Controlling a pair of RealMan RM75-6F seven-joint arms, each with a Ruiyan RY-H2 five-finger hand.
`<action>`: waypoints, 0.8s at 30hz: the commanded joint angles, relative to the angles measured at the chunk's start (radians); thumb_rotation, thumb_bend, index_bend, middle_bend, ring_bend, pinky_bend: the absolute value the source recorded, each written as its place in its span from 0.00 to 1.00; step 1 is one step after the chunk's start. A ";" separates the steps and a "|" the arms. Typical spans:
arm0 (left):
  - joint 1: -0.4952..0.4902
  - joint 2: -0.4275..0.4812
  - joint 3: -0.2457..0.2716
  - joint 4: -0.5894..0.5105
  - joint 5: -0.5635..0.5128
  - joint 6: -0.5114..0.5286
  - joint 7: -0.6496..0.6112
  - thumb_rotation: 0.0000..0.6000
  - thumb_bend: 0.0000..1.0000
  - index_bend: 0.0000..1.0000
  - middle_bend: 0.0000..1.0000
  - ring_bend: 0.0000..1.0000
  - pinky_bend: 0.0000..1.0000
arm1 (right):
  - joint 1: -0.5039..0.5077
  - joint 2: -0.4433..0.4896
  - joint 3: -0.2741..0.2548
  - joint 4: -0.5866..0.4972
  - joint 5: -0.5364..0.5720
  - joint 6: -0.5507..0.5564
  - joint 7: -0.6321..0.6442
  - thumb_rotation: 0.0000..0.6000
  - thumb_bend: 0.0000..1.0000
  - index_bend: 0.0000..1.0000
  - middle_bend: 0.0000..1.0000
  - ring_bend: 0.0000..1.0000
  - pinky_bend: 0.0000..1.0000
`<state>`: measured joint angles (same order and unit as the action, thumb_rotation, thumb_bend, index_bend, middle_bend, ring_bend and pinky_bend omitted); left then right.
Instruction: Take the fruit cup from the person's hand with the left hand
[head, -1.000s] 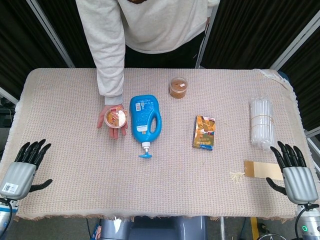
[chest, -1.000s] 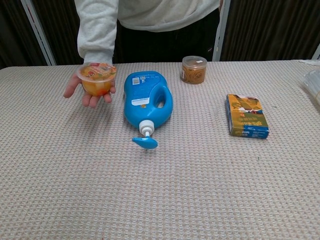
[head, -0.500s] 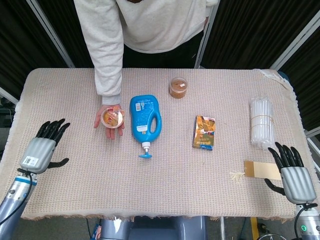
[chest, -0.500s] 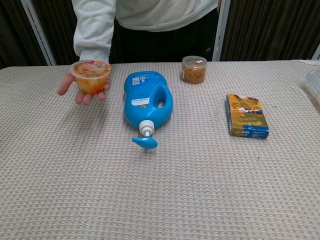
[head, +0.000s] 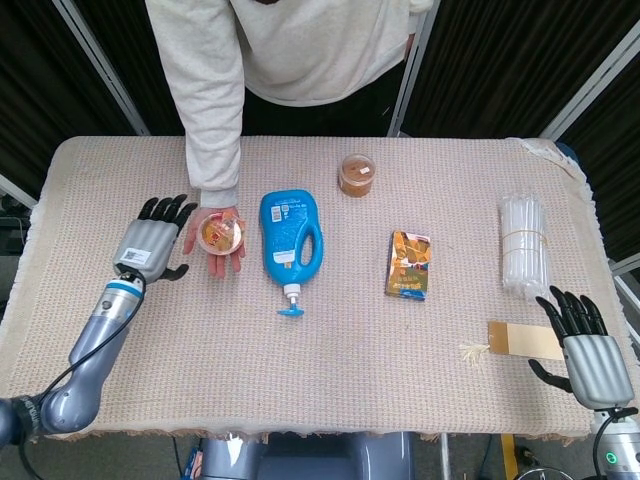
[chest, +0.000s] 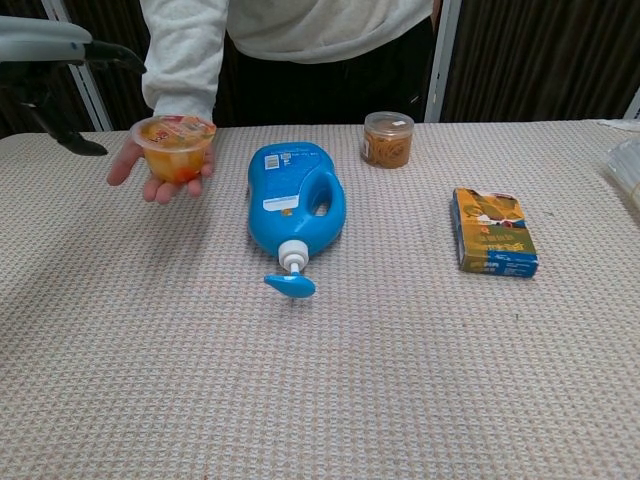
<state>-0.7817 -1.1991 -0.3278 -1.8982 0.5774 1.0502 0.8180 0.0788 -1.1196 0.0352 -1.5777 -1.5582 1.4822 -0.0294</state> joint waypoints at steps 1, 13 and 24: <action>-0.121 -0.081 -0.015 0.033 -0.159 0.037 0.127 1.00 0.28 0.08 0.00 0.00 0.01 | 0.000 0.001 0.000 -0.001 0.001 -0.001 0.004 1.00 0.11 0.11 0.00 0.00 0.00; -0.267 -0.222 -0.013 0.136 -0.333 0.118 0.219 1.00 0.28 0.12 0.00 0.00 0.05 | -0.003 0.008 0.003 -0.008 0.017 -0.006 0.019 1.00 0.11 0.11 0.00 0.00 0.00; -0.321 -0.300 -0.012 0.228 -0.405 0.171 0.245 1.00 0.29 0.16 0.00 0.00 0.11 | -0.007 0.013 0.002 -0.016 0.027 -0.008 0.021 1.00 0.11 0.11 0.00 0.00 0.00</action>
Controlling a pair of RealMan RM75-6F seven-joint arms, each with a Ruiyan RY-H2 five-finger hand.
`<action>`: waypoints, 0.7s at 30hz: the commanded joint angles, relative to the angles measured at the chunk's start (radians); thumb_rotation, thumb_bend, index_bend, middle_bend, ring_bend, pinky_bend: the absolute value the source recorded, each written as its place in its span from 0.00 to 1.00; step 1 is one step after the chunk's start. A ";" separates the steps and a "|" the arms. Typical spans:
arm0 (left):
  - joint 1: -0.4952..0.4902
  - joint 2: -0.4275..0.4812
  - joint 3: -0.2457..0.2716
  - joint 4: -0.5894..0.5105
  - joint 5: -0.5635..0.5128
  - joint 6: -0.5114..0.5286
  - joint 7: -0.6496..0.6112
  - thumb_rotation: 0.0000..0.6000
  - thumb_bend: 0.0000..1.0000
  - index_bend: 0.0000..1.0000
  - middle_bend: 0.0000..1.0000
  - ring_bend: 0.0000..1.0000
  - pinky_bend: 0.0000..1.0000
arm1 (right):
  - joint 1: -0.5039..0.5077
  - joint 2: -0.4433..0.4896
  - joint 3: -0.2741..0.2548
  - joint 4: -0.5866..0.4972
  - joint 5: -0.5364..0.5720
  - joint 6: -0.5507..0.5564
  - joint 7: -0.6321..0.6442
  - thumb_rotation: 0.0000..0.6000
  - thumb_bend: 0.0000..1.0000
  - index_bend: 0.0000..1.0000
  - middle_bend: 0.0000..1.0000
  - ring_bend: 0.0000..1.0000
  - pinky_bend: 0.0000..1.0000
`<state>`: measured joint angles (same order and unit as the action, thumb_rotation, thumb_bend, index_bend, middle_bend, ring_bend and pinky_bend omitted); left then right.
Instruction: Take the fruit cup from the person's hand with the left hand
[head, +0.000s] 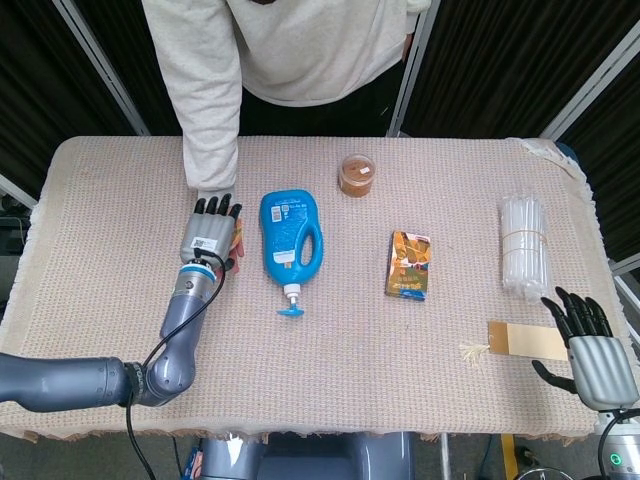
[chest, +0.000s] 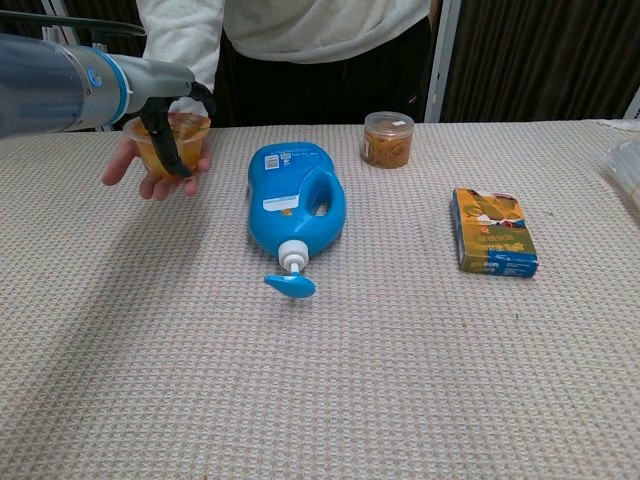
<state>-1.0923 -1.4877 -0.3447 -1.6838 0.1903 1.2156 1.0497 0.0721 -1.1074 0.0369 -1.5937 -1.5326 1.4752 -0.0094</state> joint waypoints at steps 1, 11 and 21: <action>-0.014 -0.016 0.008 0.020 -0.022 0.008 0.018 1.00 0.29 0.18 0.00 0.00 0.12 | 0.000 0.001 0.000 0.000 0.002 -0.001 0.000 1.00 0.11 0.11 0.00 0.00 0.00; -0.019 -0.045 0.016 0.041 0.011 0.028 -0.013 1.00 0.51 0.69 0.46 0.39 0.46 | -0.003 0.005 -0.001 -0.004 0.002 0.000 0.004 1.00 0.11 0.11 0.00 0.00 0.00; 0.046 -0.020 0.049 -0.018 0.244 0.082 -0.161 1.00 0.55 0.79 0.53 0.45 0.50 | -0.004 0.004 0.001 -0.006 0.006 0.001 -0.003 1.00 0.11 0.11 0.00 0.00 0.00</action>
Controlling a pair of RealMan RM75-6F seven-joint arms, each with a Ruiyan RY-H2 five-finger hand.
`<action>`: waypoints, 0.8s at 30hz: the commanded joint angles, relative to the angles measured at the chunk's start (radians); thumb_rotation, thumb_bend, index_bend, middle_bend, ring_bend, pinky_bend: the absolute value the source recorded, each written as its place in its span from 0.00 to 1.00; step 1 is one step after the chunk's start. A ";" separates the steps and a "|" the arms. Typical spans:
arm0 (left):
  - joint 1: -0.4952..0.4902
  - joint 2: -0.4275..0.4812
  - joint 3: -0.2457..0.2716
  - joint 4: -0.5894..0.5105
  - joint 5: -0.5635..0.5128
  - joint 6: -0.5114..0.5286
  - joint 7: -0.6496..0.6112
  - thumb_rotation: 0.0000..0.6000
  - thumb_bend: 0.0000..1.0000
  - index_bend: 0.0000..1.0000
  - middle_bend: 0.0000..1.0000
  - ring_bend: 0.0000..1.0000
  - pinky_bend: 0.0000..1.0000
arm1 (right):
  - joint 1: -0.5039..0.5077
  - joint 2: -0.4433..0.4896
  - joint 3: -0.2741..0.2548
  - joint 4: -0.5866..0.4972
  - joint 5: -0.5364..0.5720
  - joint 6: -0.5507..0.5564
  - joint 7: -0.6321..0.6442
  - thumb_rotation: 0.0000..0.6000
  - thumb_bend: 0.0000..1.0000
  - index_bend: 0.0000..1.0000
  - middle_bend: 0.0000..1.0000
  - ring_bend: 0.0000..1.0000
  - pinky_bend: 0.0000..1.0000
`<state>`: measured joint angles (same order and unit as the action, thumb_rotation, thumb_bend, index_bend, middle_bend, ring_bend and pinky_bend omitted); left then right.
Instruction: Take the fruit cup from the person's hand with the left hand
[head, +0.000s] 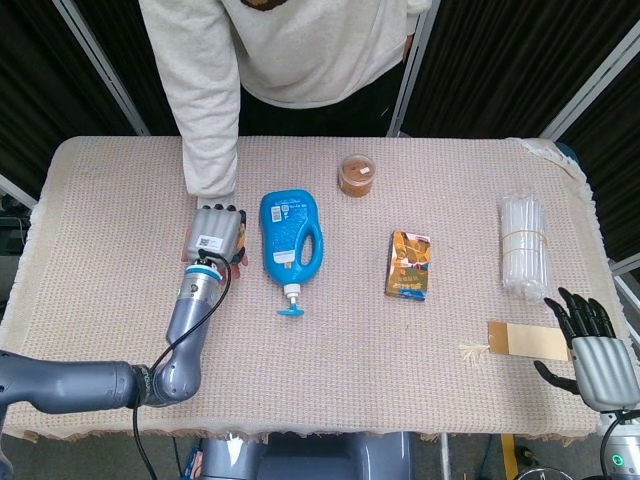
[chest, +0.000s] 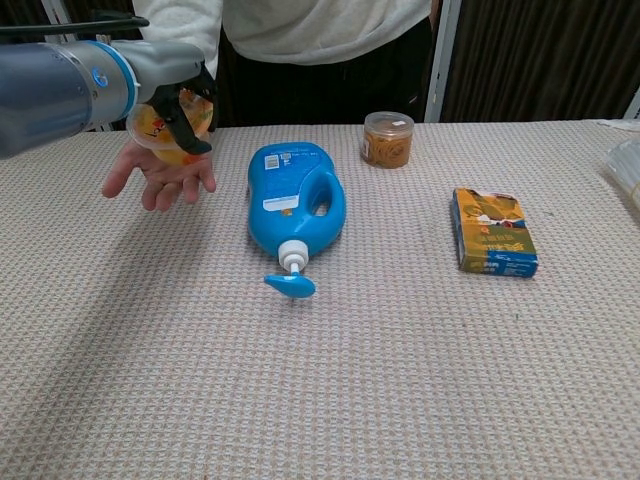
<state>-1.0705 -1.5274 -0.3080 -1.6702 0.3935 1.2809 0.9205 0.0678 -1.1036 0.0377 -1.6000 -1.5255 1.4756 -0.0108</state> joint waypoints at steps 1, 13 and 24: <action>0.029 0.024 0.014 -0.039 0.046 0.018 -0.037 1.00 0.55 0.79 0.53 0.45 0.50 | 0.000 0.000 0.000 0.000 -0.001 0.001 -0.002 1.00 0.11 0.11 0.00 0.00 0.00; 0.273 0.301 0.184 -0.400 0.375 0.080 -0.256 1.00 0.55 0.80 0.54 0.45 0.50 | -0.002 -0.001 0.001 -0.003 0.002 0.004 -0.021 1.00 0.11 0.11 0.00 0.00 0.00; 0.510 0.355 0.442 -0.274 0.740 0.074 -0.475 1.00 0.55 0.73 0.45 0.39 0.46 | -0.003 -0.005 0.006 -0.015 0.015 0.000 -0.035 1.00 0.11 0.11 0.00 0.00 0.00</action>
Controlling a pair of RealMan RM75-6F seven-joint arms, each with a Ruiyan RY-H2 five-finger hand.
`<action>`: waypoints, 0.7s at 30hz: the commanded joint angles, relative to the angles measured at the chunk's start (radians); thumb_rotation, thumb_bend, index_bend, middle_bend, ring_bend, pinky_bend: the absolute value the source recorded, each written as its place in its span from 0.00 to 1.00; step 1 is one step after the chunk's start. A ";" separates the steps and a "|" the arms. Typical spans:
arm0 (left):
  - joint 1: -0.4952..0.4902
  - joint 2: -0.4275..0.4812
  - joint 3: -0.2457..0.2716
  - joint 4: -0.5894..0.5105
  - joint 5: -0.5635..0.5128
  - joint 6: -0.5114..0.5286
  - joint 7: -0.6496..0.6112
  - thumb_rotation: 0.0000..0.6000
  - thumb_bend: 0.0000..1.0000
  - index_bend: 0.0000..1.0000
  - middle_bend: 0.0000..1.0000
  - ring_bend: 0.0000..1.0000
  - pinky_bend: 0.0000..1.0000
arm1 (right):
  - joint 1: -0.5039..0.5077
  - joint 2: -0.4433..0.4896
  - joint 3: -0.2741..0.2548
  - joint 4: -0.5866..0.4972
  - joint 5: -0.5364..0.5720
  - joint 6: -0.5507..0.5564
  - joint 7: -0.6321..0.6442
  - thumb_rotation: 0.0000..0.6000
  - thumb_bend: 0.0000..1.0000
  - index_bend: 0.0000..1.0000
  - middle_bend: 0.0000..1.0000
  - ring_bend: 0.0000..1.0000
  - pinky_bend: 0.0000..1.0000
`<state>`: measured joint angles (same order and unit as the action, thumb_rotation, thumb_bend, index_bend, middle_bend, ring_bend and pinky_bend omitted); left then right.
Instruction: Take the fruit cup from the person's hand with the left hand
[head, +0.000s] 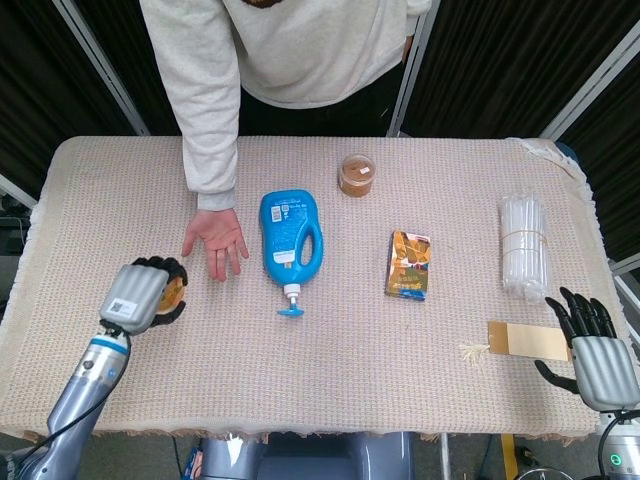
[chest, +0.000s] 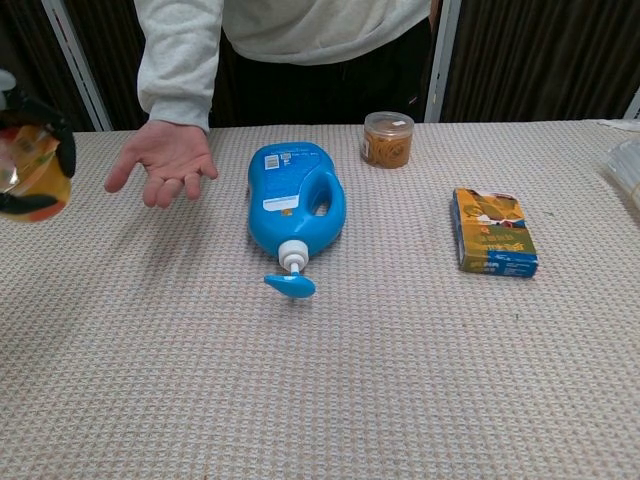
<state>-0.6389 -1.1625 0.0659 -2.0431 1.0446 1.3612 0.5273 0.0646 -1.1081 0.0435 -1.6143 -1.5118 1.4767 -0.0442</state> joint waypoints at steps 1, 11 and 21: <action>0.089 -0.027 0.075 0.130 0.096 -0.016 -0.096 1.00 0.55 0.73 0.45 0.39 0.46 | 0.001 -0.002 0.001 -0.002 0.002 -0.002 -0.003 1.00 0.11 0.11 0.00 0.00 0.00; 0.085 -0.155 0.056 0.325 0.016 -0.186 -0.063 1.00 0.39 0.31 0.01 0.00 0.06 | 0.001 -0.005 0.003 -0.003 0.007 -0.003 -0.010 1.00 0.11 0.11 0.00 0.00 0.00; 0.101 -0.139 0.048 0.293 0.039 -0.159 -0.013 1.00 0.29 0.04 0.00 0.00 0.00 | -0.002 -0.003 0.003 0.000 0.003 0.002 -0.006 1.00 0.11 0.11 0.00 0.00 0.00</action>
<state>-0.5513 -1.3192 0.1166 -1.7242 1.0601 1.1695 0.5076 0.0629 -1.1108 0.0460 -1.6145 -1.5089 1.4789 -0.0503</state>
